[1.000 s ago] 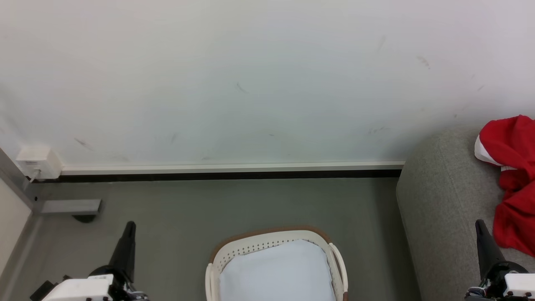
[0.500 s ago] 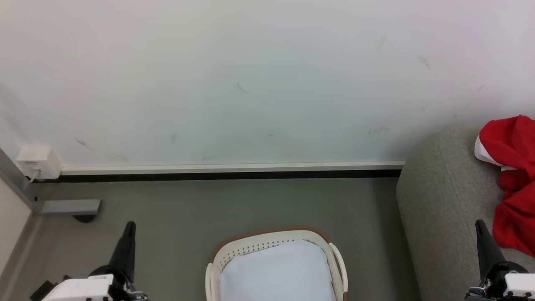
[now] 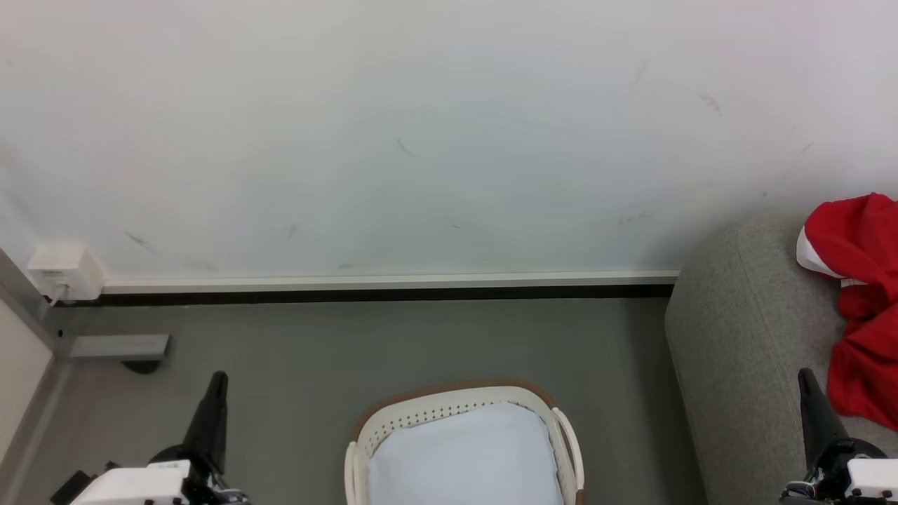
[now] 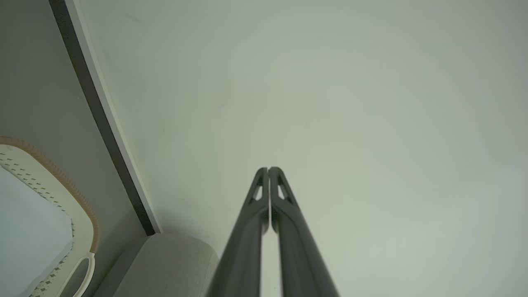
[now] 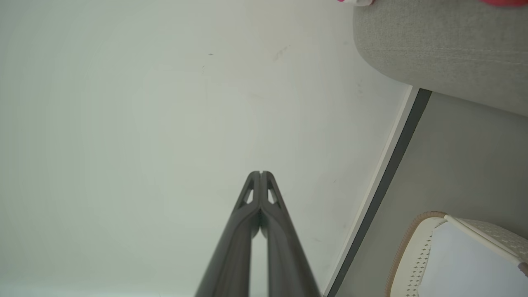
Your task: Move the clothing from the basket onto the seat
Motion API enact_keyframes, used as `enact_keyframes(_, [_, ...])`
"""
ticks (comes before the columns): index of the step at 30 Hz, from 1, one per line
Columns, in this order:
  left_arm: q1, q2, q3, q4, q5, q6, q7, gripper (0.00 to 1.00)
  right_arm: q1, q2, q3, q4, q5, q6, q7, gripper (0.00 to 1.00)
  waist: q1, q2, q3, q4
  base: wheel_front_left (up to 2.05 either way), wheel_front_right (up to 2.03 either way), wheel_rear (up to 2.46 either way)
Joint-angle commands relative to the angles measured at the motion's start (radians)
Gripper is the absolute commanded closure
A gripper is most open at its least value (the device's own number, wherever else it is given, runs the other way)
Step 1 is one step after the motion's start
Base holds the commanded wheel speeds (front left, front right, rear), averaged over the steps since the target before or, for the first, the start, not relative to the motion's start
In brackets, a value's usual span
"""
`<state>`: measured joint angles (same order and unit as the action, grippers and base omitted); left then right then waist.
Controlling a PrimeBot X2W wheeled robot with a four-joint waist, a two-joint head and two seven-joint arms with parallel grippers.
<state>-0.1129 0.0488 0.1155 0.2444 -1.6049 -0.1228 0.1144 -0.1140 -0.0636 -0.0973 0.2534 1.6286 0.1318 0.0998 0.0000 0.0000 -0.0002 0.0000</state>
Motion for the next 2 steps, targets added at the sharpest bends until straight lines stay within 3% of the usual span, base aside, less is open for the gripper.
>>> enact_keyframes(1, [-0.007,0.002,0.002,-0.001,-0.012,-0.003,0.005,1.0,-0.004,0.0,-0.002,-0.004,-0.002,-0.002,0.003,1.0,0.0,0.0,0.0,0.0,0.0,0.0,0.0])
enact_keyframes(2, [-0.007,0.002,0.002,-0.001,-0.012,-0.003,0.005,1.0,-0.004,0.0,-0.003,-0.004,-0.002,-0.002,0.003,1.0,0.0,0.0,0.0,0.0,0.0,0.0,0.0])
